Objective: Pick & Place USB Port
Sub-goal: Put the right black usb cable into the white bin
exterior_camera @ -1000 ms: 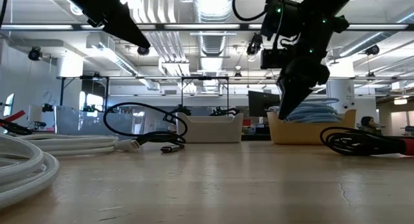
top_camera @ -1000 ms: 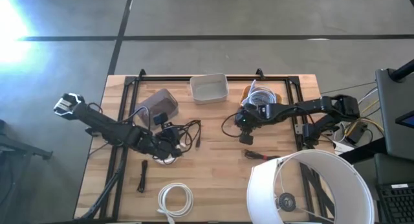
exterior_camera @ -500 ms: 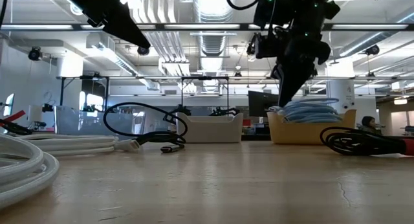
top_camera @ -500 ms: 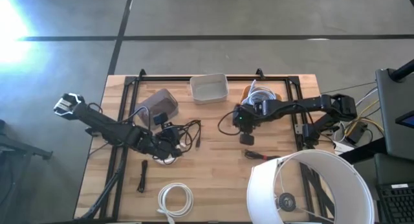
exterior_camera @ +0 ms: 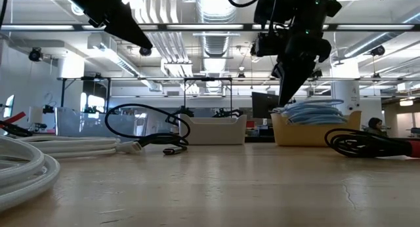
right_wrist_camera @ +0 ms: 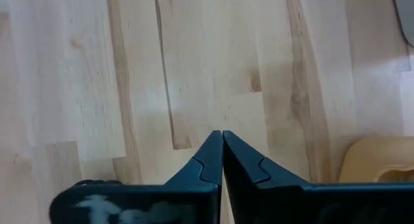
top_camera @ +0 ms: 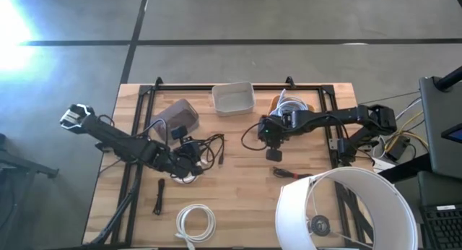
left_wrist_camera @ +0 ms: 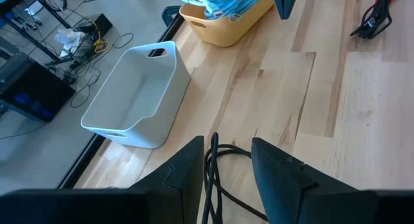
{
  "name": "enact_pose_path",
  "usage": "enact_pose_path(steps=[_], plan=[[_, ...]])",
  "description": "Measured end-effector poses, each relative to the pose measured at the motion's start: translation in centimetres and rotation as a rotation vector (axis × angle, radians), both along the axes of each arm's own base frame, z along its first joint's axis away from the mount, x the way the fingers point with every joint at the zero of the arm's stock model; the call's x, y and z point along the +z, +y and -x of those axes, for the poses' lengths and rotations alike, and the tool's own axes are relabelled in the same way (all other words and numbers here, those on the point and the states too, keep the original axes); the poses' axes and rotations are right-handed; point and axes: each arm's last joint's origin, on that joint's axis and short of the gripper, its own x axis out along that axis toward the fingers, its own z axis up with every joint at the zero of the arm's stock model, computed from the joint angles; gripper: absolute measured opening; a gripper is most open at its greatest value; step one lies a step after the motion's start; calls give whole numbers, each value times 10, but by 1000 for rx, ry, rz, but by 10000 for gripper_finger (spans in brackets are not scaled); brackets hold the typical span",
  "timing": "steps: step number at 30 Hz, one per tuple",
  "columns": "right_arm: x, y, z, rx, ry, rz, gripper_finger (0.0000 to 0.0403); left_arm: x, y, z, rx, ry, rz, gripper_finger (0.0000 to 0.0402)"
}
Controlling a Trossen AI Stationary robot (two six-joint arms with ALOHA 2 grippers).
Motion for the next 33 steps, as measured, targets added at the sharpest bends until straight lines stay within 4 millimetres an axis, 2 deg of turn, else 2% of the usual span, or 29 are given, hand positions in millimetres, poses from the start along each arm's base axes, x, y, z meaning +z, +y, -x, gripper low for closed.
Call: enact_pose_path(steps=[11,16,23,29,33], plan=[[4,9,1,-47,-21,-28,9,0,0,0,0,0,0,133],[-1,23,3,-115,-3,-74,9,0,0,0,0,0,0,133],[-7,45,15,-102,44,-88,9,0,0,0,0,0,0,133],[-5,54,24,-186,85,-99,9,0,0,0,0,0,0,133],[-4,64,25,-177,73,-116,9,0,0,0,0,0,0,133]])
